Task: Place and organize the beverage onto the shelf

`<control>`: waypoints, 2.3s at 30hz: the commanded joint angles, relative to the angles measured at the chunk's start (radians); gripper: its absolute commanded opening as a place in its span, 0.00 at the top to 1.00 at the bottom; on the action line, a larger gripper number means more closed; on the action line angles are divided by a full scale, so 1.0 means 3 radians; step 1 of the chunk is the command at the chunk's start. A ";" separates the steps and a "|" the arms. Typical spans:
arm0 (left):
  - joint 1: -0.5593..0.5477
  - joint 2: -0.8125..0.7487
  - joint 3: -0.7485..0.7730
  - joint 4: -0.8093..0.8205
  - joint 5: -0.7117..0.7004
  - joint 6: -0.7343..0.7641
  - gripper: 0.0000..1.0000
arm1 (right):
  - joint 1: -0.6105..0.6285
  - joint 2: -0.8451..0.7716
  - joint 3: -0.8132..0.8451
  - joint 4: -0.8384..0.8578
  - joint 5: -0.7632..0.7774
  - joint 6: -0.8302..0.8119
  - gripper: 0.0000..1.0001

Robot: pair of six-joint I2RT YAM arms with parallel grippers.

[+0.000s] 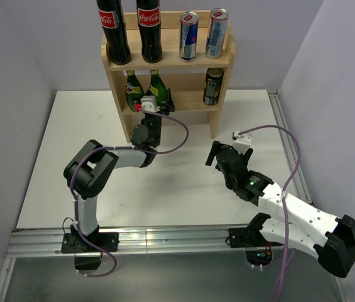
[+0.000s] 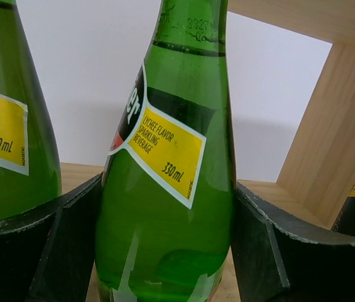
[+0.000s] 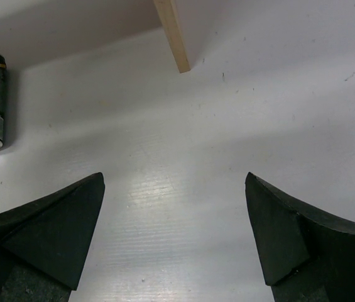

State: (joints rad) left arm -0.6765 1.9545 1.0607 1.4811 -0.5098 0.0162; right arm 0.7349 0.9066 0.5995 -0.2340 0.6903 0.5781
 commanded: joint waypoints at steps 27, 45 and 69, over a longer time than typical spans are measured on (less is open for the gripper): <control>-0.0163 0.0736 -0.0003 0.0969 -0.0392 0.0053 0.02 | -0.0026 -0.0138 -0.0132 0.0069 0.0031 0.0062 0.00; -0.0235 0.0444 -0.0319 0.0974 -0.0560 0.0202 0.01 | -0.0026 -0.0256 -0.0173 0.0029 -0.0015 0.0113 0.00; -0.0455 -0.0067 -0.0927 0.1178 -0.0970 0.0544 0.01 | -0.0026 -0.0578 -0.0250 -0.0140 -0.0046 0.0190 0.00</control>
State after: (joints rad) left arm -0.8055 1.9175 0.8600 1.4902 -0.6704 0.2058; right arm 0.7338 0.7536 0.5308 -0.2710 0.6666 0.6201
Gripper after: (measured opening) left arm 0.992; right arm 0.998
